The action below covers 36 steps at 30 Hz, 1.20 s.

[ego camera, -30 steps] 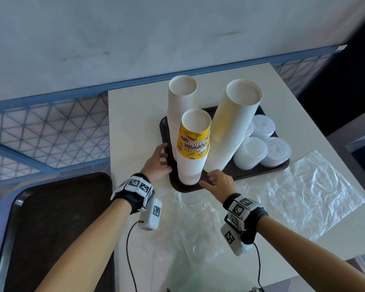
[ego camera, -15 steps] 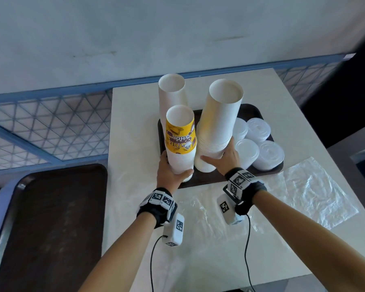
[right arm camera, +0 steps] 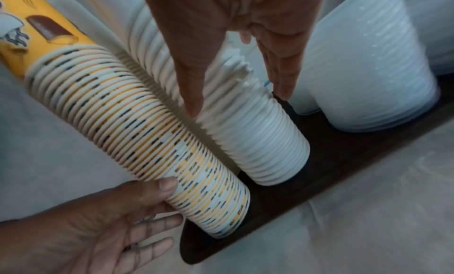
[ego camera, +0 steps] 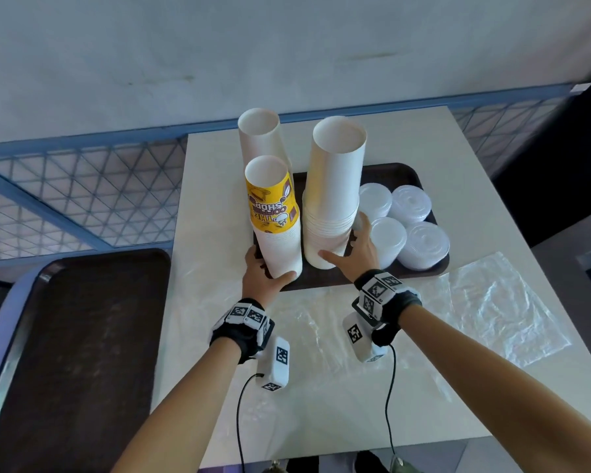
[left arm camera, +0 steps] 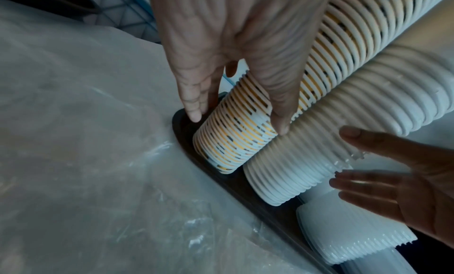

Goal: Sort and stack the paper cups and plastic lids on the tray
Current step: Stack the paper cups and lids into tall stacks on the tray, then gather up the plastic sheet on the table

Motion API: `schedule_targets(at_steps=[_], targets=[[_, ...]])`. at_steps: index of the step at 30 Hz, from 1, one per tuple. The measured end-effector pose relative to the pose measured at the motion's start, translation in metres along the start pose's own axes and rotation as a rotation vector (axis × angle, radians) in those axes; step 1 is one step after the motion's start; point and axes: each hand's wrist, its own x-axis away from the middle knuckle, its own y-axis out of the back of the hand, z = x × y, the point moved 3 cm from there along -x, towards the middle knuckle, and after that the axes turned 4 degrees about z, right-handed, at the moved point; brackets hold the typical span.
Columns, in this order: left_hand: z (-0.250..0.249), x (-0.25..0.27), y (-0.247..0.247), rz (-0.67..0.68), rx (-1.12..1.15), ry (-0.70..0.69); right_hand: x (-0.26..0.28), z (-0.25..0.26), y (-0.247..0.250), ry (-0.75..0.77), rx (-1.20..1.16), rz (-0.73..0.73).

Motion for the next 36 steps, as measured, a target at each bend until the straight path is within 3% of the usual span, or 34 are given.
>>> schedule_targets(at_steps=[6,10,18,21,25,28,32,36], targets=[[0.003,0.041,-0.008,-0.087,-0.118,0.123,0.034,-0.018,0.049,-0.041,-0.121,0.131],[-0.007,0.084,-0.056,0.097,-0.369,-0.046,0.059,-0.064,0.104,-0.080,-0.168,0.100],[-0.022,0.129,-0.226,0.585,-0.824,-0.472,0.124,-0.201,0.211,-0.491,-0.460,-0.137],[-0.023,0.138,-0.282,0.698,-1.007,-0.614,0.149,-0.236,0.226,-0.619,-0.576,-0.154],[-0.019,0.136,-0.324,0.729,-1.213,-0.701,0.169,-0.267,0.229,-0.754,-0.669,-0.153],[-0.019,0.131,-0.337,0.643,-1.161,-0.729,0.177,-0.271,0.226,-0.812,-0.715,-0.122],[-0.026,0.125,-0.337,0.501,-0.818,-0.714,0.180,-0.268,0.215,-0.847,-0.785,-0.067],[-0.039,0.132,-0.324,0.469,-0.625,-0.884,0.165,-0.250,0.207,-0.783,-0.963,-0.055]])
